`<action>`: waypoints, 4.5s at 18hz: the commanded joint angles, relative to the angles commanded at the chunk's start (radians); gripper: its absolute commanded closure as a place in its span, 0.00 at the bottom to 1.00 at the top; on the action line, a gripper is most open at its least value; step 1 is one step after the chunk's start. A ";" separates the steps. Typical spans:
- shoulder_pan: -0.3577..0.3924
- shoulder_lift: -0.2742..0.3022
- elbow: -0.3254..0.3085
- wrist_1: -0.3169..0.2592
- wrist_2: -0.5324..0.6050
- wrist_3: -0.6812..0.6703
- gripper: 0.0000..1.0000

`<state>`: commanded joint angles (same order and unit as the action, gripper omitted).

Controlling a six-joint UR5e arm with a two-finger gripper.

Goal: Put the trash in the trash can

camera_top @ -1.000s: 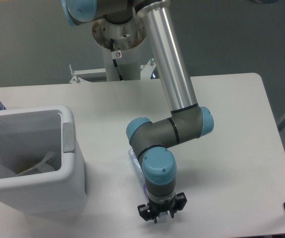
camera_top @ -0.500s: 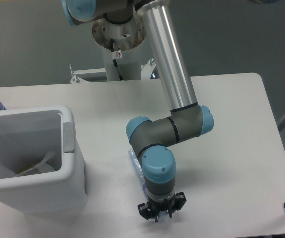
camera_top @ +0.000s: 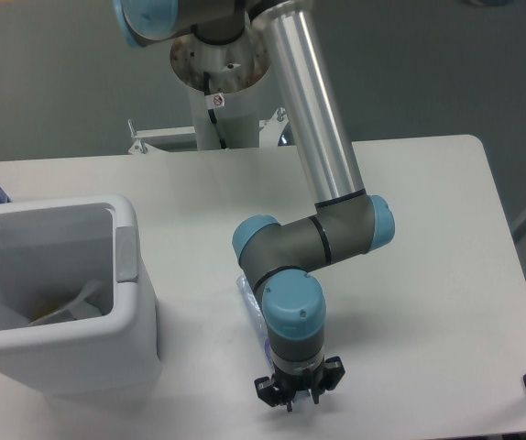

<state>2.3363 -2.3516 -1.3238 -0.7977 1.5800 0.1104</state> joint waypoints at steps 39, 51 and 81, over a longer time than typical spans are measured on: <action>0.034 0.106 0.000 -0.002 -0.015 0.008 0.63; 0.075 0.186 0.124 0.051 -0.069 -0.087 0.63; -0.095 0.488 0.192 0.083 -0.071 -0.195 0.63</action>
<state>2.2414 -1.8638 -1.1321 -0.7148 1.5094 -0.0844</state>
